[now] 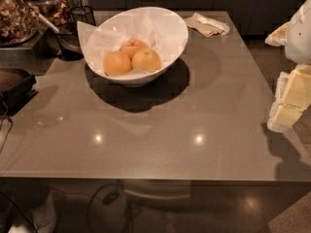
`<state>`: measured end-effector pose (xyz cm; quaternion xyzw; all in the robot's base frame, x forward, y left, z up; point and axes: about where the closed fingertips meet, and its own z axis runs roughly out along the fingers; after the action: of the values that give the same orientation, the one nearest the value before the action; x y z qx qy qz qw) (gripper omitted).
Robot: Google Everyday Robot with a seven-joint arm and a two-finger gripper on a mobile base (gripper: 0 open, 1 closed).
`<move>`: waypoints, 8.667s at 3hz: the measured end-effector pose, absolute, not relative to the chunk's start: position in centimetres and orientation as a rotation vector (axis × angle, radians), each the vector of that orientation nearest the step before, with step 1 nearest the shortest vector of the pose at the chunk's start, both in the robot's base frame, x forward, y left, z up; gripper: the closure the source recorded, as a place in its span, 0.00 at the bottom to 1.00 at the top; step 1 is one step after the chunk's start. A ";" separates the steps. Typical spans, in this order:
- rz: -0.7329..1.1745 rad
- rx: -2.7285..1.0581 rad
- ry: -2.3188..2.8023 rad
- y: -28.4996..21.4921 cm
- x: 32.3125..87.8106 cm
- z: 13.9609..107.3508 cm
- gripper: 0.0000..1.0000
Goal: Pick orange from white bowl
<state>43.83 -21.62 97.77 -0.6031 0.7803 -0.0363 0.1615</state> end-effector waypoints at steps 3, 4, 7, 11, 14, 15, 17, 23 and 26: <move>-0.057 -1.654 2.295 -18.8 46.3 97.9 0.00; -0.032 -1.649 2.346 -16.5 48.5 97.7 0.00; 0.117 -1.508 2.402 -13.4 53.7 96.9 0.00; 0.253 -1.441 2.372 -6.8 60.3 97.1 0.00; 0.297 -1.507 2.328 -1.8 62.4 96.5 0.00; 0.344 -1.521 2.315 -0.1 63.1 96.2 0.09; 0.399 -1.543 2.317 1.5 64.0 94.9 0.26; 0.328 -1.552 2.425 0.5 66.0 90.3 0.19; 0.330 -1.562 2.431 0.8 66.2 89.8 0.32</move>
Offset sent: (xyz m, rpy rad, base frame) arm 0.0146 0.0177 0.0005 -0.0423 0.0256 -0.0902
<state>66.19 0.75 89.77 -0.5334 0.8302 0.1128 0.1162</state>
